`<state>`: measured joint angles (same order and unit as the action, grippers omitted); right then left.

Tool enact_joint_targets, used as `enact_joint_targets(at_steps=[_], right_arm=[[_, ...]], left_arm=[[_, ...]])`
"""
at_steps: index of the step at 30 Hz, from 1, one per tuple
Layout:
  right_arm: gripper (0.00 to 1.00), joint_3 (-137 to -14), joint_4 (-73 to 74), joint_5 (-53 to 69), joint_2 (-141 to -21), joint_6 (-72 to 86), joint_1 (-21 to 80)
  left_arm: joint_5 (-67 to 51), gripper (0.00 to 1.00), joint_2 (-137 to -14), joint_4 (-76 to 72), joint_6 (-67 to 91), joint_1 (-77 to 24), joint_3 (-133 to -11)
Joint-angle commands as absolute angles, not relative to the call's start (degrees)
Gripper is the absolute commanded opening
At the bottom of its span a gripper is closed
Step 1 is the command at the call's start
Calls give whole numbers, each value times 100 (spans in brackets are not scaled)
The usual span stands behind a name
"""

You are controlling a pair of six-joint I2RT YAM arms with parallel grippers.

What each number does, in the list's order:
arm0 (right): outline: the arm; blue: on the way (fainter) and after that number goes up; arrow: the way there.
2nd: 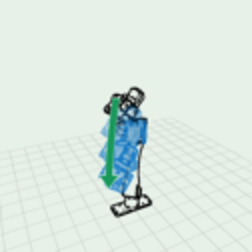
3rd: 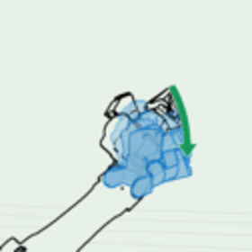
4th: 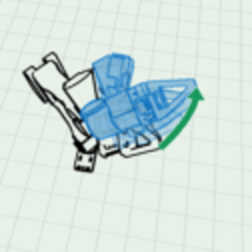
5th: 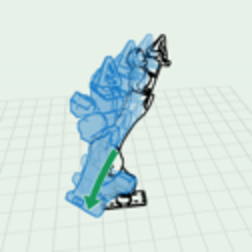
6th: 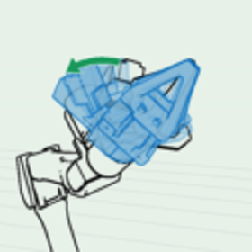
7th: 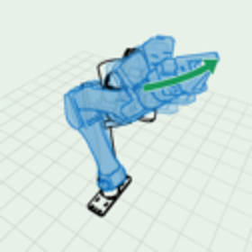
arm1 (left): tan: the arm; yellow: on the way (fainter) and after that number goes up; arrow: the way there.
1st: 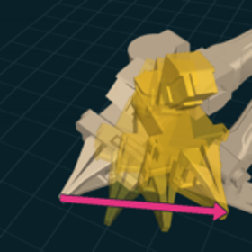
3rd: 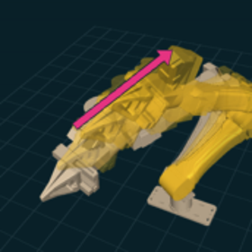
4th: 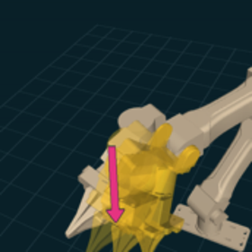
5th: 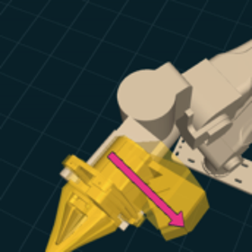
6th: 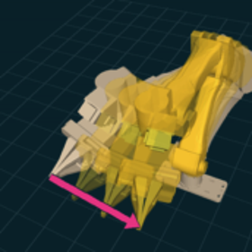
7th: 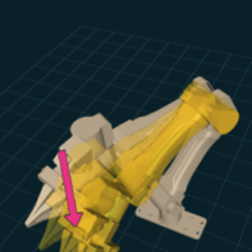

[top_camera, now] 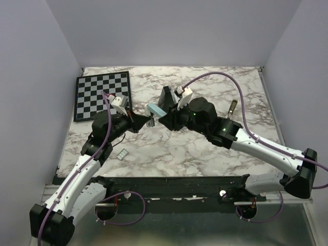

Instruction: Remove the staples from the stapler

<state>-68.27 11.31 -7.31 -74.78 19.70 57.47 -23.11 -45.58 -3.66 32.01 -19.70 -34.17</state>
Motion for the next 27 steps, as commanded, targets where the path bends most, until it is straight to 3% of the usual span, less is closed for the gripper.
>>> enact_joint_targets(at_steps=[1,8,12,27], right_arm=[[1,-6935,1327,-378,-6866,1424,5266],[1,-7215,1582,-35,-6741,696,4852],[1,-7269,1425,-123,-6820,63,4852],[5,-8261,1600,-26,-7541,-677,4667]], left_arm=[[-1679,0,-4763,423,2146,-2030,-3691],[-1722,0,-4746,26,986,-2381,-3682],[-1960,0,-5324,518,169,-2531,-3998],[-1881,0,-5712,554,-114,-2716,-3885]])
